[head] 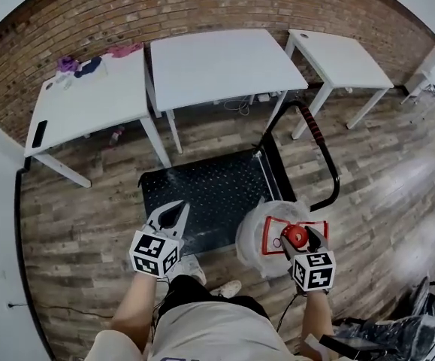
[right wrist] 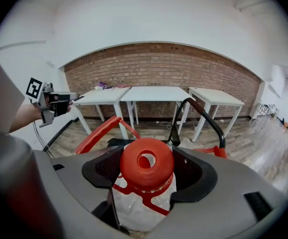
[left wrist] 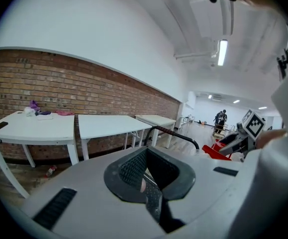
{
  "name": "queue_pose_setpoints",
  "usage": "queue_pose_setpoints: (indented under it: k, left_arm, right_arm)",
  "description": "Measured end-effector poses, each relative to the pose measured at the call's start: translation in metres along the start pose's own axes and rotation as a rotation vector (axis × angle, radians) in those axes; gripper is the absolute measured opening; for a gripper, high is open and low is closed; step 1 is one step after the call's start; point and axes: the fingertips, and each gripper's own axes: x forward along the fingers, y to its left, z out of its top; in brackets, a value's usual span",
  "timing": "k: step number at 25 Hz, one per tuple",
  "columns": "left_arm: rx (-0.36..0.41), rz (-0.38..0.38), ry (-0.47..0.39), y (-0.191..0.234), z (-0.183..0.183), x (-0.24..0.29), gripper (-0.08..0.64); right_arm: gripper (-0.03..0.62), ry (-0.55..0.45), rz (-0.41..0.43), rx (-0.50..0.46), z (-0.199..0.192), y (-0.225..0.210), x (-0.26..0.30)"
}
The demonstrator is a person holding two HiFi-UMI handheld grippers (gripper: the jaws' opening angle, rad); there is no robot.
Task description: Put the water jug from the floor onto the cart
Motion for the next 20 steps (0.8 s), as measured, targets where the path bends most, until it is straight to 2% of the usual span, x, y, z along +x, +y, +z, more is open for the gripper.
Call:
queue_pose_setpoints:
  k: [5, 12, 20]
  left_arm:
    - [-0.056, 0.070, -0.030, 0.059, 0.005, -0.013, 0.000]
    - [-0.060, 0.128, -0.030, 0.135, 0.012, -0.030, 0.000]
    - [-0.114, 0.231, -0.023, 0.174, 0.001, -0.054, 0.000]
  right_arm:
    - [0.313, 0.000, 0.071, -0.053, 0.039, 0.043, 0.036]
    - [0.313, -0.006, 0.134, -0.096, 0.082, 0.099, 0.092]
    - [0.313, 0.006, 0.224, -0.165, 0.120, 0.128, 0.150]
